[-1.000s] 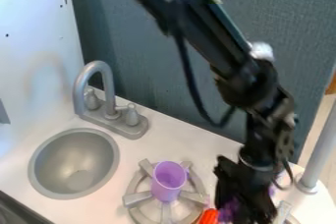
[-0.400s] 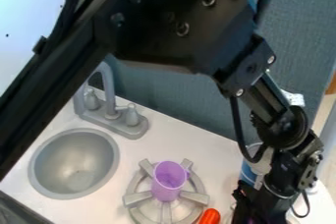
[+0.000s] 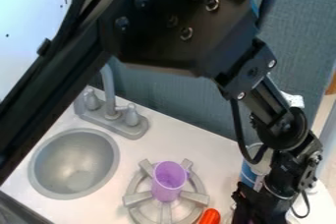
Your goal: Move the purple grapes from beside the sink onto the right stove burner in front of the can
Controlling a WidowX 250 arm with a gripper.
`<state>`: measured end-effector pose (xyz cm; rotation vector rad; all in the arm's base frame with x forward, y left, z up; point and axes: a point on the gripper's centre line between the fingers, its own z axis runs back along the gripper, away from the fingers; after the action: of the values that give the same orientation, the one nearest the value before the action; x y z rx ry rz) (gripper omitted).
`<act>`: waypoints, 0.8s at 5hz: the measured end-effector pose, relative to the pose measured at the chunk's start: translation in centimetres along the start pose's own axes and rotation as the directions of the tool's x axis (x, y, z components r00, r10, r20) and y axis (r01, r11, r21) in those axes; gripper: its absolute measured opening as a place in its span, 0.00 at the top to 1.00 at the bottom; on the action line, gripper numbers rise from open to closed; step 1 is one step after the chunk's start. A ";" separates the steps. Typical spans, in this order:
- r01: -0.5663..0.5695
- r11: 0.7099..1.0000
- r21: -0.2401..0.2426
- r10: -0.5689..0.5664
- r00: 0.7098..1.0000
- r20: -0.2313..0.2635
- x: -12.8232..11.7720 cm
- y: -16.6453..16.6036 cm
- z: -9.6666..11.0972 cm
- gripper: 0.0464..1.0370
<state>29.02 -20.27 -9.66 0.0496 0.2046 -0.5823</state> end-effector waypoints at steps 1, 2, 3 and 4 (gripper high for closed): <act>-0.037 0.999 -0.002 0.037 0.999 0.021 -0.5 0.2 -0.8 0.09; -0.089 0.995 -0.047 0.093 0.991 0.094 -1.5 1.3 2.1 0.03; -0.147 0.978 -0.147 0.174 0.967 0.188 -2.8 3.7 6.3 0.04; -0.126 0.978 -0.169 0.162 0.961 0.224 -3.1 4.4 8.7 0.04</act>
<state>30.48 -15.83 -0.56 -0.1527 0.0125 -0.4204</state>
